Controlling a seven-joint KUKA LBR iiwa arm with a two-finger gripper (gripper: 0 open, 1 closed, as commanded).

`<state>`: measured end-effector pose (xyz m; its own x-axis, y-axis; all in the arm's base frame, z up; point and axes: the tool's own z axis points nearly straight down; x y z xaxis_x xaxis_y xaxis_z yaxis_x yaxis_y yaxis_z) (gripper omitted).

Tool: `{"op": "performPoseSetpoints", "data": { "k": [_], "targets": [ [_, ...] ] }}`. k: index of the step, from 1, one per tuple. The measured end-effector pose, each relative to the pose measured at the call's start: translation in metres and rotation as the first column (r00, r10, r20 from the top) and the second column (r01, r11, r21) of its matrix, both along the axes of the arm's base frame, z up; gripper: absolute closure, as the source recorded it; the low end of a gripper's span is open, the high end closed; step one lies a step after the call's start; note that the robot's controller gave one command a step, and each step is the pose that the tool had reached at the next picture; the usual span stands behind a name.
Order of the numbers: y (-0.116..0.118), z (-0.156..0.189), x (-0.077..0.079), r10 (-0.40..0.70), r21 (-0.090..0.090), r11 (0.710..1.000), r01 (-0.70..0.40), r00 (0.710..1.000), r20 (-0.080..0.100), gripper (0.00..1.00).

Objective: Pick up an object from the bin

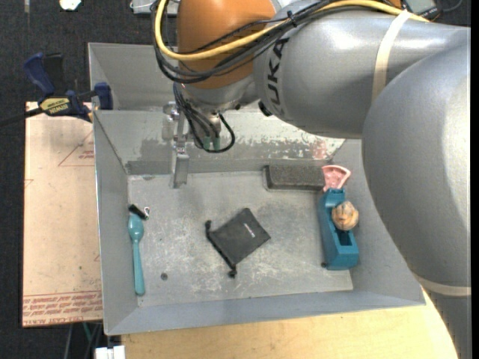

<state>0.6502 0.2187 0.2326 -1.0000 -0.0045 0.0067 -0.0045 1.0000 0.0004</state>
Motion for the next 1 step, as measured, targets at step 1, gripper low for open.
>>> {"op": "performPoseSetpoints", "data": {
  "k": [1],
  "targets": [
    [-0.0011,0.0057,0.0017,-0.003,0.001,1.000,0.003,1.000,0.008,0.00]
  ]
}}
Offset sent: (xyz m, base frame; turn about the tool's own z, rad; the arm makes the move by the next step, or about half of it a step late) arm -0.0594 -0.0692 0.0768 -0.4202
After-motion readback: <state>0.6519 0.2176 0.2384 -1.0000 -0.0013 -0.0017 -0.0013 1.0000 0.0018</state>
